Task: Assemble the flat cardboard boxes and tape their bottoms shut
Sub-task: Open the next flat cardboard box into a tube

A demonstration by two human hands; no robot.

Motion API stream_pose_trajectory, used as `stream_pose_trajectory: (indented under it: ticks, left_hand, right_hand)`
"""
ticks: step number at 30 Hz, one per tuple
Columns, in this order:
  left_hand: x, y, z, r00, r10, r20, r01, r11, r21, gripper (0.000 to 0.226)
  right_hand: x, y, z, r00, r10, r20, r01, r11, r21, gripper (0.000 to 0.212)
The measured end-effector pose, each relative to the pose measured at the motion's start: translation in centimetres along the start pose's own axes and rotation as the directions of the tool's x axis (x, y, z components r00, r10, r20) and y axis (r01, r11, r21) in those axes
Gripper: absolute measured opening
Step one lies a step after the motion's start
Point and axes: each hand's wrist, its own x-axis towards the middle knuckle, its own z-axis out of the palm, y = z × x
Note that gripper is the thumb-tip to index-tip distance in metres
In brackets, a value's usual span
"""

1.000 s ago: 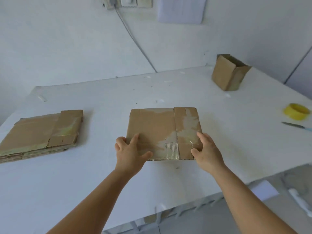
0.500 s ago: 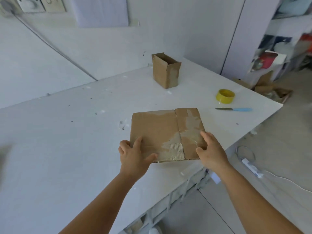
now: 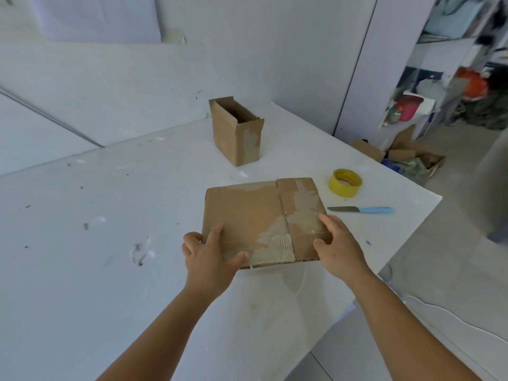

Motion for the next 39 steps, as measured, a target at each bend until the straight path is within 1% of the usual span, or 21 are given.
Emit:
stream_pose_trajectory:
  ticks: [3,10,16,19,22,25,28,29,32,34,37,39]
  left_hand:
    - [1.5,0.9,0.5,1.000,-0.006,-0.002,0.006,1.000,0.000,0.079]
    - [3.6,2.6,1.2,0.997,-0.069,-0.033,0.070,0.997,0.022,0.078]
    - [3.6,4.4,2.7,0.974,-0.204,-0.095,0.208,0.978,0.035,0.074]
    - [3.4,6.0,3.7,0.949,-0.287,-0.127,0.288,0.957,-0.010,0.070]
    - [3.5,8.0,4.7,0.931,-0.330,-0.157,0.324,0.944,-0.064,0.066]
    - [3.7,10.1,5.4,0.929,-0.296,-0.222,0.277,0.954,-0.114,0.069]
    - [3.4,12.4,5.5,0.902,-0.285,-0.324,0.227,0.952,-0.205,0.064]
    - [3.3,13.1,5.4,0.888,-0.295,-0.353,0.211,0.943,-0.257,0.062]
    - [3.1,15.0,5.4,0.852,-0.312,-0.421,0.121,0.899,-0.421,0.064]
    - [3.1,15.9,5.5,0.839,-0.318,-0.442,0.051,0.854,-0.517,0.063]
    - [3.1,16.9,5.6,0.852,-0.287,-0.437,-0.031,0.807,-0.590,0.055]
    - [3.0,17.2,5.6,0.874,-0.216,-0.436,-0.079,0.821,-0.565,0.051]
  right_hand:
    - [2.0,0.1,-0.4,1.000,0.003,0.005,-0.003,1.000,0.026,0.060]
    - [6.2,0.2,-1.1,0.997,-0.067,0.047,0.065,0.997,0.041,0.058]
    - [10.6,0.9,-2.0,0.970,-0.157,0.187,0.152,0.988,0.042,0.055]
    - [12.9,0.9,-3.2,0.944,-0.201,0.262,0.197,0.979,0.045,0.051]
    - [14.9,1.0,-4.4,0.908,-0.256,0.331,0.230,0.966,0.115,0.048]
    - [16.0,0.7,-5.6,0.864,-0.365,0.348,0.302,0.927,0.222,0.041]
    - [16.2,0.1,-7.6,0.837,-0.463,0.292,0.371,0.872,0.320,0.038]
    - [16.4,0.0,-8.2,0.830,-0.478,0.287,0.374,0.859,0.349,0.039]
    - [17.2,0.2,-9.5,0.795,-0.504,0.336,0.379,0.847,0.373,0.056]
    - [17.7,0.5,-9.9,0.776,-0.539,0.328,0.407,0.825,0.392,0.064]
    - [18.1,0.8,-10.8,0.764,-0.573,0.295,0.448,0.801,0.396,0.076]
    - [18.2,1.1,-11.3,0.751,-0.599,0.277,0.474,0.781,0.406,0.072]
